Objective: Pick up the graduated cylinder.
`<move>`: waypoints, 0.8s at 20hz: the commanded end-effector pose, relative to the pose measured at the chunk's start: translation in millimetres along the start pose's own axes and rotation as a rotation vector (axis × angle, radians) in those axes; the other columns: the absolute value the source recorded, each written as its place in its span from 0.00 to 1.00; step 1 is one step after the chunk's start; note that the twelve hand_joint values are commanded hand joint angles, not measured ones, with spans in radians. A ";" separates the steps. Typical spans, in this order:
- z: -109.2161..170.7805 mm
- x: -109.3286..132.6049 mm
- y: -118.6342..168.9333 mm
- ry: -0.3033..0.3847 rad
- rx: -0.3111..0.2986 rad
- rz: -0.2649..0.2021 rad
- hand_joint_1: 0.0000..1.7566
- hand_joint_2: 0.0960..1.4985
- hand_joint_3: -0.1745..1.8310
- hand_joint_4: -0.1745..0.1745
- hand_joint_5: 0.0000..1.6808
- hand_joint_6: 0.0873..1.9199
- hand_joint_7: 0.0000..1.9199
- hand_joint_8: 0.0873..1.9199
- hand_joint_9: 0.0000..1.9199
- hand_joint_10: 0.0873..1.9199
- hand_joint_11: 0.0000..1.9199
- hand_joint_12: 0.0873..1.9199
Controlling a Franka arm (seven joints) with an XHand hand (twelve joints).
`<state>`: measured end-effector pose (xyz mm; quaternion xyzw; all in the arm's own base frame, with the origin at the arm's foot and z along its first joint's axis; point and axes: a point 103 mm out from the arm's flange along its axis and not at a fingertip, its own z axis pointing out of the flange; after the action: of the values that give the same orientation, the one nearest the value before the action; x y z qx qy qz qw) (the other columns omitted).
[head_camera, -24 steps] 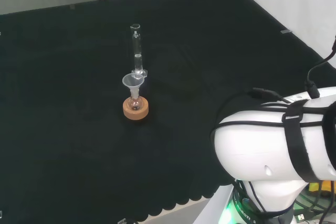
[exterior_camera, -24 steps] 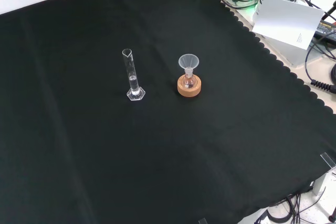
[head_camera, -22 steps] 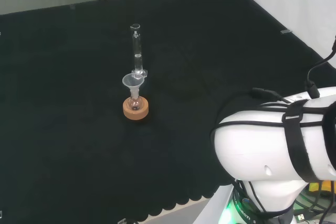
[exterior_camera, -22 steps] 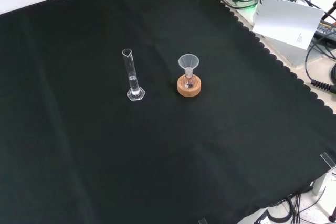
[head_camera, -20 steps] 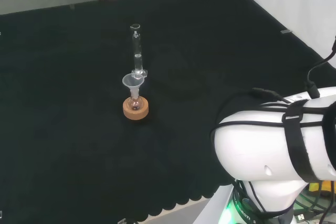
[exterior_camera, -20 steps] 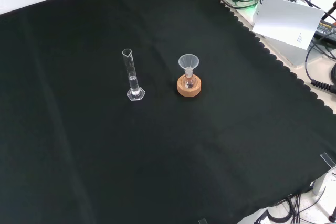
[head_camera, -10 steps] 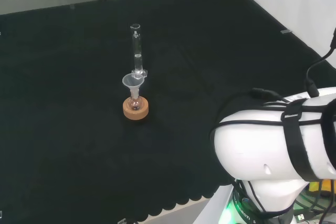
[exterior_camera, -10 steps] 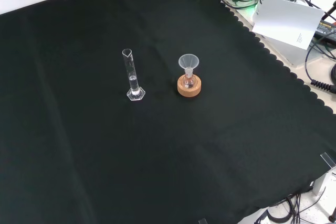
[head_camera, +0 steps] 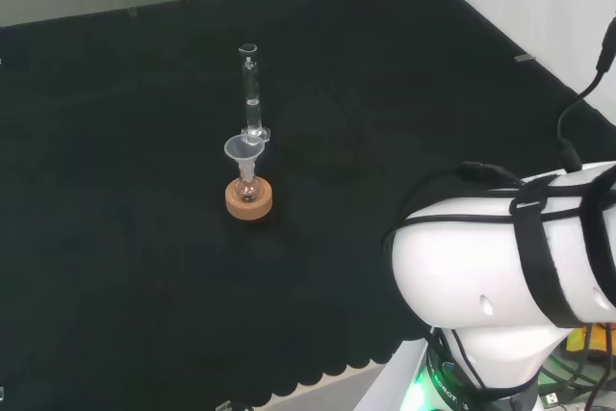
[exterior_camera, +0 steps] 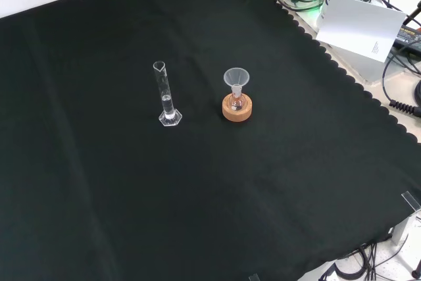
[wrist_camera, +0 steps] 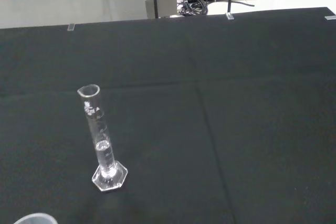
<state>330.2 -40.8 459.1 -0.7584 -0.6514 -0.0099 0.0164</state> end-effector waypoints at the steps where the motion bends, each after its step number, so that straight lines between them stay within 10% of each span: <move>1: 30.0 -27.1 46.4 0.057 -0.047 -0.007 0.01 0.84 0.25 0.49 0.16 0.00 0.05 0.25 0.14 0.30 0.07 0.69; 16: 126.7 -31.1 164.9 0.117 0.026 -0.124 0.09 0.80 0.22 0.45 0.17 0.00 0.08 0.26 0.16 0.29 0.07 0.70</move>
<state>434.6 -80.9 366.7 -0.7355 -0.6745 -0.0222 0.0591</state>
